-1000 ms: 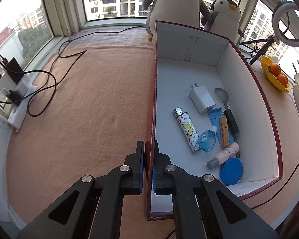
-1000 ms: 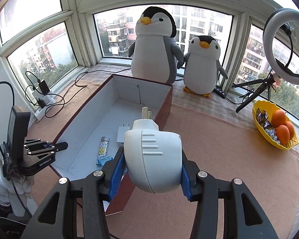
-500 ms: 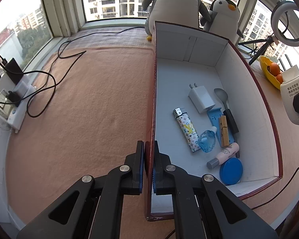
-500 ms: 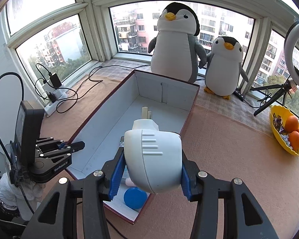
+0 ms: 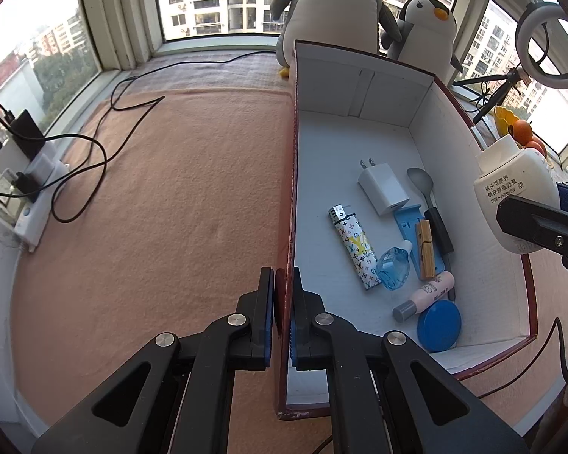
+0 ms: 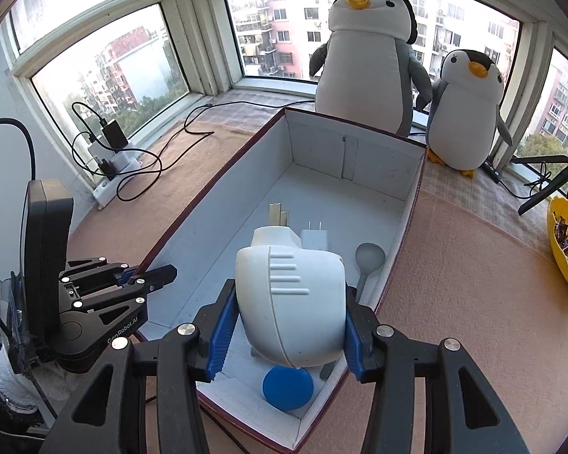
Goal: Organize rigid objects
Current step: 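Carry the white device into the box and open the right gripper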
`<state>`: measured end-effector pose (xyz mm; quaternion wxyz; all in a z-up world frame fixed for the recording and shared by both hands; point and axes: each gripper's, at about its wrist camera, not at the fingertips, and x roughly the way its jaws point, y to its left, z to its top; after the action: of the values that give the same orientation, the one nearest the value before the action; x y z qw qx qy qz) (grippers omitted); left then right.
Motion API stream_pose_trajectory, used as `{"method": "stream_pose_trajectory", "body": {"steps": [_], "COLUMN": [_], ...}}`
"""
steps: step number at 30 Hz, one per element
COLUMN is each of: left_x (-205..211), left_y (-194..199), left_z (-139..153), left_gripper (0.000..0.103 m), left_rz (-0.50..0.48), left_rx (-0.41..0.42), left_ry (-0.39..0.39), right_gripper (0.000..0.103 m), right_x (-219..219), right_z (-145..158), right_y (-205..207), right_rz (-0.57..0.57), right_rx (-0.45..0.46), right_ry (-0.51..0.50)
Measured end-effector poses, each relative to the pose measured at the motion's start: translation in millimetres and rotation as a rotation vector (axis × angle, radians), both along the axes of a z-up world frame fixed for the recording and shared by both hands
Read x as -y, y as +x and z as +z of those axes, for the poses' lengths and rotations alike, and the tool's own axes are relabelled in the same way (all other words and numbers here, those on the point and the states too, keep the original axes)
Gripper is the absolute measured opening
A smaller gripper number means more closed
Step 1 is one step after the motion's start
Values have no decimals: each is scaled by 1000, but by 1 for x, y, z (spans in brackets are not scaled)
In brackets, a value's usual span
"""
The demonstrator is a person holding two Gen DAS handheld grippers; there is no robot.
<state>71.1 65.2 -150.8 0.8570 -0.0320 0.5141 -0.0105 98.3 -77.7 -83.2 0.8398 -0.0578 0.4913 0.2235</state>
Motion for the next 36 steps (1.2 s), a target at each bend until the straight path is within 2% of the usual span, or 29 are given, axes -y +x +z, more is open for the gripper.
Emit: {"method": "stream_pose_trajectory", "body": {"steps": [15, 29, 36], "left_x": [-1, -3, -1], "left_y": [0, 0, -1], "left_z": [0, -1, 1], "left_gripper": [5, 5, 5], "left_rz": [2, 6, 9], "left_rx": [0, -3, 1], "left_ry": [-2, 1, 3], "right_gripper": [45, 46, 53], "right_x": [-9, -2, 25], "right_z": [-25, -12, 5], "right_y": [15, 10, -2], "right_rz": [-2, -6, -66], "right_rx": [-66, -32, 15], "right_ry": [-15, 9, 36]}}
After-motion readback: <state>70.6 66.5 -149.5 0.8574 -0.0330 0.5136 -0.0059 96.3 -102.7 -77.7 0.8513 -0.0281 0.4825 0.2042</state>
